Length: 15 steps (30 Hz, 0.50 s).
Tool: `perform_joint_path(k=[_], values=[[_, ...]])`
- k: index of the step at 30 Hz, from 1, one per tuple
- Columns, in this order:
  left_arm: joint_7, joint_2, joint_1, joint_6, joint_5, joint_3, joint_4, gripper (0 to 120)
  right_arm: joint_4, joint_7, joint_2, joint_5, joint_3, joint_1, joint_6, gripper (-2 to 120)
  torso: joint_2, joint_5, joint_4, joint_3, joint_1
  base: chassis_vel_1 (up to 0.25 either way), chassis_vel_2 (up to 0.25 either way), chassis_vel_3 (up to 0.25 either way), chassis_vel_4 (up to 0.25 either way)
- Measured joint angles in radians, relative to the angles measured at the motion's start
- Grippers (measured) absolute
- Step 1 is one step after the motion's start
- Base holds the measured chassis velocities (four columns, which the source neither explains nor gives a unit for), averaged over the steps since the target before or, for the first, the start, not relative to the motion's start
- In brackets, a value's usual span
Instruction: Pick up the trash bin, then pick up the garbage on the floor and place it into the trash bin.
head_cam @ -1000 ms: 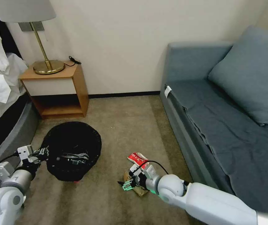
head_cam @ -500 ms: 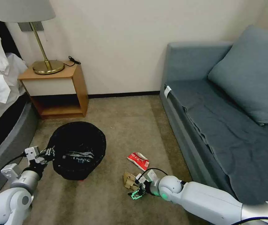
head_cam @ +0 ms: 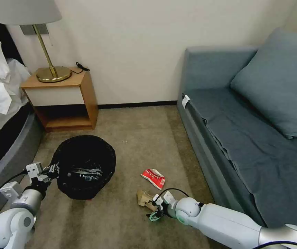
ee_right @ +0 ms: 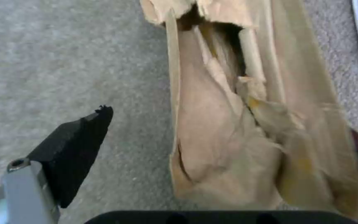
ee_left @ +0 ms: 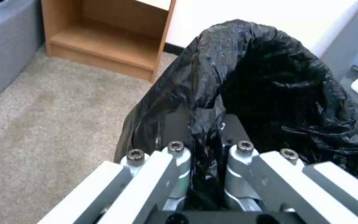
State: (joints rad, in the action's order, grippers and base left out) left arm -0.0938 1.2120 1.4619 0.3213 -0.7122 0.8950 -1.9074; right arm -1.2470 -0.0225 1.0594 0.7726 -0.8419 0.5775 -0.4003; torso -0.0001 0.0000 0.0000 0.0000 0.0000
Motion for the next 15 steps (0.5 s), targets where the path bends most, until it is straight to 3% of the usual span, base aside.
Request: perform_joint_path(k=[5,12,15], values=[[-0.001,-0.001,0.001,-0.003,0.002,0.0,0.003,6,0.036,-0.005,0.021,-0.014,0.006,0.001,0.016,95,0.0,-0.0001,0.0,0.0,0.0,0.0,0.0,0.0,0.0],[-0.001,0.003,0.002,-0.005,0.004,-0.002,0.002,6,0.062,-0.019,0.033,-0.023,0.011,0.0,0.037,64,0.0,-0.0001,0.0,0.0,0.0,0.0,0.0,0.0,0.0],[-0.002,0.004,0.003,-0.005,0.004,-0.002,0.001,6,0.068,-0.021,0.035,-0.026,0.012,0.001,0.04,59,0.0,-0.0001,0.0,0.0,0.0,0.0,0.0,0.0,0.0]])
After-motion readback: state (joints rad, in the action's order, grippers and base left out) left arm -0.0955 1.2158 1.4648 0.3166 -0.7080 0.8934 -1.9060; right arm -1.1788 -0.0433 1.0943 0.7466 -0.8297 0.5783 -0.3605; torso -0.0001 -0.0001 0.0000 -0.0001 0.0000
